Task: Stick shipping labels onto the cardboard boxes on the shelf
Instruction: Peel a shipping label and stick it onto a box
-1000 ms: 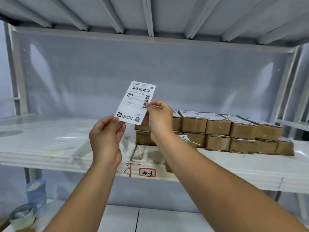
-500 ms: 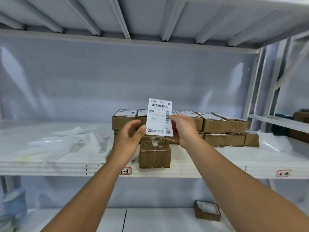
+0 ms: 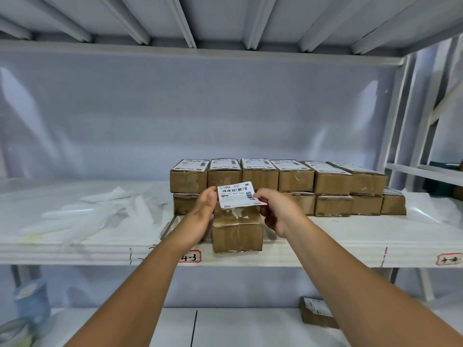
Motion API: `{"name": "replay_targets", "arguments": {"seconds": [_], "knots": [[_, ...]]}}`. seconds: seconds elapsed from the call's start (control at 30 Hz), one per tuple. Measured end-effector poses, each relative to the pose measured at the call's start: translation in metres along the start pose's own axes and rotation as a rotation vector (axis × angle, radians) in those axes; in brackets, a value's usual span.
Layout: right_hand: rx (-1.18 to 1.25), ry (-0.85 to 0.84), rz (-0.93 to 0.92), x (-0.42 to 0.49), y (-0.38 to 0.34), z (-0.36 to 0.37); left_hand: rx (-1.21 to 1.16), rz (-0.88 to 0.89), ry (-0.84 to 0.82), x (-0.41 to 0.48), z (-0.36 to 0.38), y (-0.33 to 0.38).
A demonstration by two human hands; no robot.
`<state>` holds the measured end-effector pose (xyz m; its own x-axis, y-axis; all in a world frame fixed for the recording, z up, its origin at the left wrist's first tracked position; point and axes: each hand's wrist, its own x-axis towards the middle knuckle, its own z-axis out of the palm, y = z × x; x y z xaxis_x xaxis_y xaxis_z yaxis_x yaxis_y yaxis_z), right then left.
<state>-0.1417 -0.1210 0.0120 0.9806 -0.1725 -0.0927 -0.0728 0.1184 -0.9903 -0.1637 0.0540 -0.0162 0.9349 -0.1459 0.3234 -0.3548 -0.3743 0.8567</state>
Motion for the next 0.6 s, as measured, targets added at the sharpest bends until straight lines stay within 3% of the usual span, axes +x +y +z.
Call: {"name": "replay_targets", "arguments": {"seconds": [0.13, 0.37, 0.6], "knots": [[-0.025, -0.012, 0.002, 0.004, 0.01, 0.003, 0.003, 0.006, -0.004, -0.002, 0.0, 0.0], [-0.067, -0.015, -0.155, 0.0, 0.012, 0.003, -0.02, 0.059, -0.006, 0.0, 0.005, -0.006], [-0.08, 0.024, -0.154, -0.008, 0.01, 0.003, -0.02, 0.096, 0.014, 0.0, 0.007, -0.008]]}}
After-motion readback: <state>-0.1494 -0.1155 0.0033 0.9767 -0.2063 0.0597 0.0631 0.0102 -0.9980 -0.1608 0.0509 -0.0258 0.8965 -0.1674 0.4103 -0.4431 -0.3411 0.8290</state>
